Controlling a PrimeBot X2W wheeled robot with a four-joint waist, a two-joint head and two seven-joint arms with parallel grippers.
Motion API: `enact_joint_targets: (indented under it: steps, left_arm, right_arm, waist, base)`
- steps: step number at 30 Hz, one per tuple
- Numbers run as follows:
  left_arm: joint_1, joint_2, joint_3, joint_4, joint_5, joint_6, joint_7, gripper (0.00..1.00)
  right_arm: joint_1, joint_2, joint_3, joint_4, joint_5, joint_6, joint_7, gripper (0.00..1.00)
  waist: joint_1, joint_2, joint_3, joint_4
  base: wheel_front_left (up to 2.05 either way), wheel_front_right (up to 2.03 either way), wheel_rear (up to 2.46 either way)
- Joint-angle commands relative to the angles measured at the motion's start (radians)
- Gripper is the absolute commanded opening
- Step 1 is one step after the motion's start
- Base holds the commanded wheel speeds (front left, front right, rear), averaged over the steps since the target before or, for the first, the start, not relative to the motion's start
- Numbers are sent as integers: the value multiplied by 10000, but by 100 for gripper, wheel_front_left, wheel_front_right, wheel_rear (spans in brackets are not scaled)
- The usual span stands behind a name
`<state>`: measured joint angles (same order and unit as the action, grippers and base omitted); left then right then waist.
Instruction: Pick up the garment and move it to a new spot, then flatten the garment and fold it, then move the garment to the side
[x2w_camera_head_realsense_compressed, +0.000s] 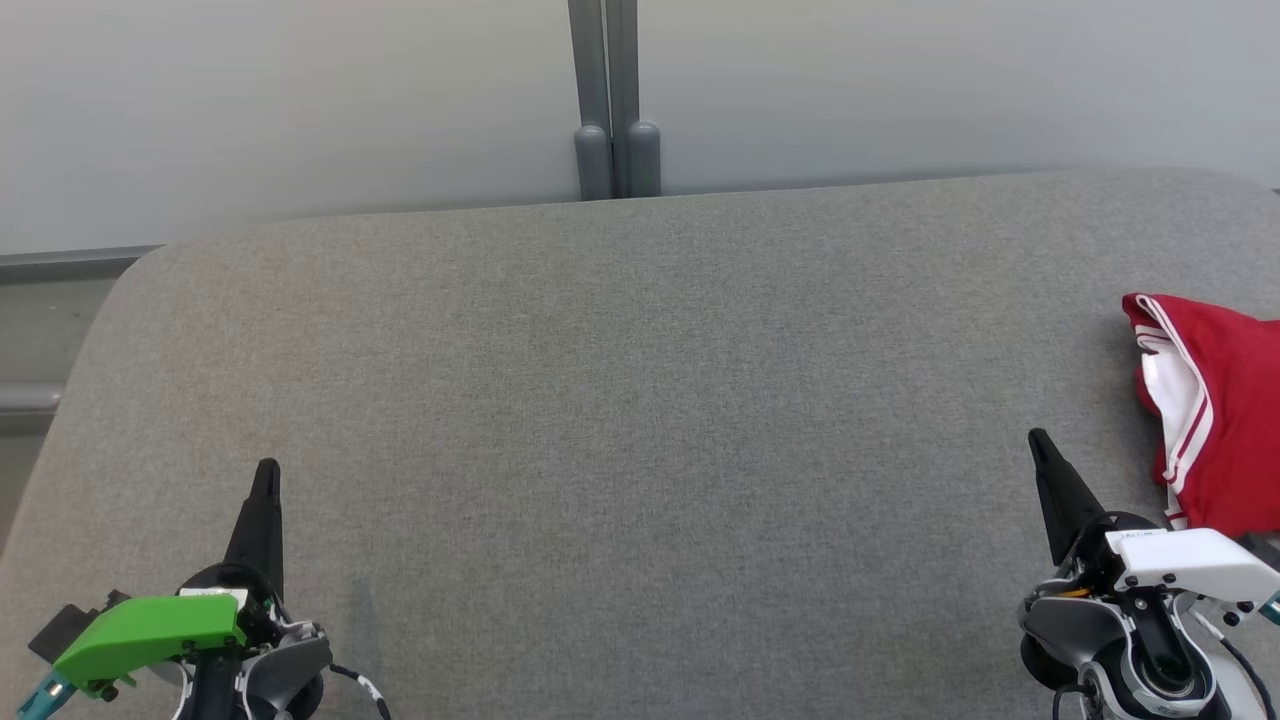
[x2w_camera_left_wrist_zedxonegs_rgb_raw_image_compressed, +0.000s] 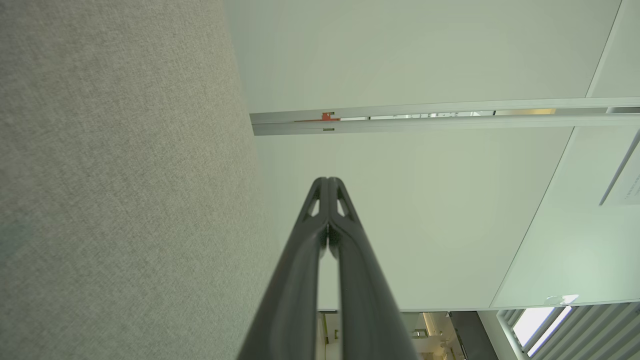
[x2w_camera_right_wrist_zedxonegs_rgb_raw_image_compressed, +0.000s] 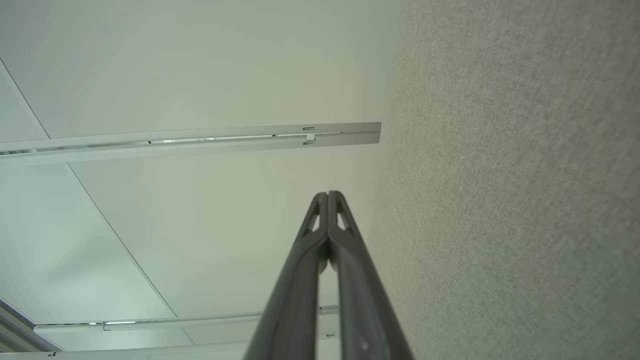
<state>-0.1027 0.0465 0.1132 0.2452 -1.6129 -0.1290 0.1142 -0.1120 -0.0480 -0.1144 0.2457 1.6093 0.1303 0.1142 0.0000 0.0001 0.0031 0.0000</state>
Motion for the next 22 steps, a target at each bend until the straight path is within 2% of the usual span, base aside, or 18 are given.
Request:
enact_joint_targets:
  steps: [1,22]
  left_arm:
    - [-113,69,29,-18,-7,-49,31,0]
    - [-113,70,29,-19,-7,-49,30,0]
  right_arm:
    - [91,-41,-18,-57,69,7,34,0]
    - [91,-41,-17,-57,70,7,33,0]
  waist:
    - [0,-1,0,0]
    - [0,-1,0,0]
  base:
    - [0,0,0]
    - [0,0,0]
